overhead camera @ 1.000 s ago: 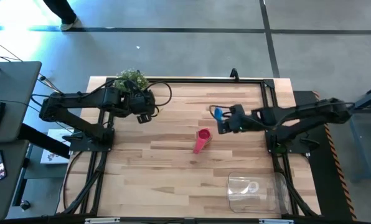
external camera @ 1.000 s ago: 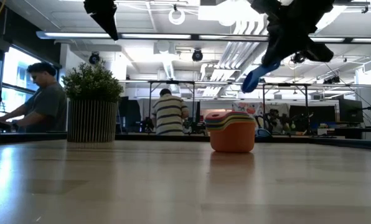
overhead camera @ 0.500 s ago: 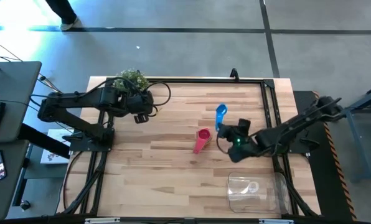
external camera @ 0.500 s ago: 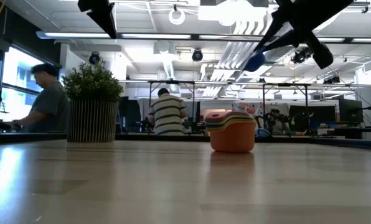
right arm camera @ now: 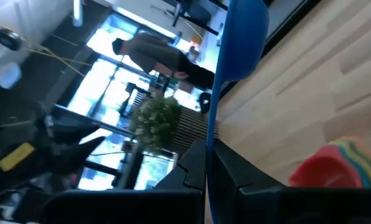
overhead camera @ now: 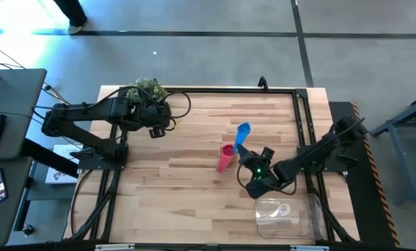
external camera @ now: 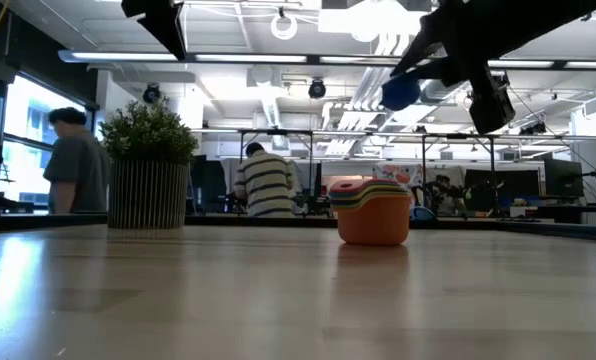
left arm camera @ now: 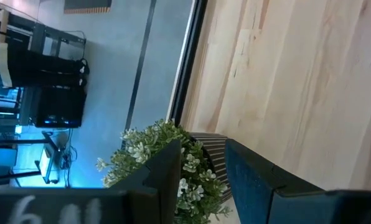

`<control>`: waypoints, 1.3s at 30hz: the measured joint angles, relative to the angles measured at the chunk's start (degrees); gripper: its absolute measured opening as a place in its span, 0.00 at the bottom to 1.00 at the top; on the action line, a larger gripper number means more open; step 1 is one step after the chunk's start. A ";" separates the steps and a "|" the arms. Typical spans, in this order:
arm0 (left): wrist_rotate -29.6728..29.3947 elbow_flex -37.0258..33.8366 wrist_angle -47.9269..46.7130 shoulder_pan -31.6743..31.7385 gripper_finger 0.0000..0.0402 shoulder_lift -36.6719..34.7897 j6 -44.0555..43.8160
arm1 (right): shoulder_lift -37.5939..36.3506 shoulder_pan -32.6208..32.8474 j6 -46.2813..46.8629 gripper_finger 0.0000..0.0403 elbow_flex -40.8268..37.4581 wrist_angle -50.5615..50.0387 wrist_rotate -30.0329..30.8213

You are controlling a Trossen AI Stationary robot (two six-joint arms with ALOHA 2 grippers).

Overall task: Nest measuring cups in basket
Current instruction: Stack the blue measuring cup on the red measuring cup

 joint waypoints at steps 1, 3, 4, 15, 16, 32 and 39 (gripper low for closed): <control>0.00 0.00 -0.02 0.00 0.29 0.00 0.02 | 0.76 0.28 -0.92 0.00 0.02 2.31 0.97; 0.00 0.00 -0.02 0.00 0.29 0.00 0.02 | 2.29 0.95 -3.59 0.00 0.02 6.82 2.89; 0.00 0.00 -0.02 0.00 0.29 0.00 0.02 | 3.00 1.18 -5.15 0.00 0.02 9.31 3.47; 0.00 0.00 0.00 0.00 0.29 0.00 0.97 | 7.73 2.25 -12.83 0.00 3.06 20.18 6.55; 0.00 0.00 0.00 0.00 0.29 0.00 1.06 | 8.16 2.25 -12.96 0.00 3.95 20.25 6.60; 0.01 0.00 0.01 0.00 0.29 0.00 0.47 | 22.56 2.21 -4.47 0.00 16.44 20.21 8.20; 3.40 0.00 0.07 -0.01 0.29 0.00 0.37 | 28.19 2.25 9.85 0.00 16.63 19.56 7.64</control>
